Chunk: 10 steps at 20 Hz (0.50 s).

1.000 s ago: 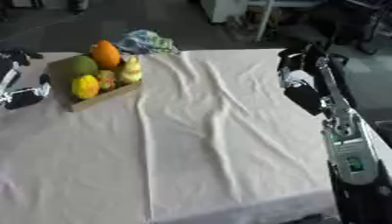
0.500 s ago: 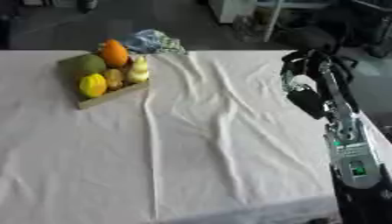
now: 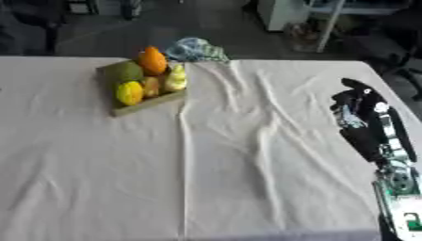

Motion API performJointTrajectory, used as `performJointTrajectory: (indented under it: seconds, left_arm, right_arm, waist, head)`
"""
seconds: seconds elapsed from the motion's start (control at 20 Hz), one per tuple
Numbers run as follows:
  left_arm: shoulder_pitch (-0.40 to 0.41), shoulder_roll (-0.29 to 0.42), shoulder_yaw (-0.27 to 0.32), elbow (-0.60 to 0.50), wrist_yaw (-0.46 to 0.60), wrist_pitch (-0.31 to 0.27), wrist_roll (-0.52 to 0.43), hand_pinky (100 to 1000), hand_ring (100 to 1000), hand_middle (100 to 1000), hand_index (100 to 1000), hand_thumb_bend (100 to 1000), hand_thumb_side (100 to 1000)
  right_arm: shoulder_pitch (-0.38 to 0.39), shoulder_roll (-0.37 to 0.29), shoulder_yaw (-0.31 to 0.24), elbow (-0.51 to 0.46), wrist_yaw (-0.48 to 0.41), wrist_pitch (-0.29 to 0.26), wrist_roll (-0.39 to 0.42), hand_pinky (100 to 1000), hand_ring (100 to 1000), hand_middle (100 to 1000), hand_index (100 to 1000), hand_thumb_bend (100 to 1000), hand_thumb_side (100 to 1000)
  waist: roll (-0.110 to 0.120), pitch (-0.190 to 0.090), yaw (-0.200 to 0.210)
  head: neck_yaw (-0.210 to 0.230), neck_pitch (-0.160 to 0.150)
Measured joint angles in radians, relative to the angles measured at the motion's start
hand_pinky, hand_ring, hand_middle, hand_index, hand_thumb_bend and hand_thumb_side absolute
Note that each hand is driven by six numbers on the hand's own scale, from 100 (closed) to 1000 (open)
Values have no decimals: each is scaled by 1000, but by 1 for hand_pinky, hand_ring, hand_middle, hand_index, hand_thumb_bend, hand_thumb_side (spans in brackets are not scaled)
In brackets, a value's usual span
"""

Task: Pick up objects on the table and place them in the box.

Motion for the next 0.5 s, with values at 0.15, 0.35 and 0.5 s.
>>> performJointTrajectory:
  seconds: [0.15, 0.35, 0.5]
  left_arm:
    - [35, -55, -2, 0, 26, 4, -22, 639, 622, 650, 761, 100, 823]
    - [66, -110, -18, 10, 51, 17, -43, 628, 608, 633, 751, 100, 861]
    - [84, -133, -27, 22, 65, 23, -49, 621, 598, 624, 746, 100, 878]
  right_arm:
    - [28, 11, 16, 16, -32, 2, -12, 574, 591, 597, 846, 100, 568]
    - [47, 19, 31, 31, -55, 6, -18, 563, 565, 580, 841, 100, 574]
    - [54, 26, 41, 37, -65, 11, -23, 561, 560, 575, 838, 100, 579]
  waist:
    - [5, -15, -14]
    - [5, -27, -16]
    - [5, -33, -6]
  head:
    - [13, 0]
    - [20, 0]
    - [21, 0]
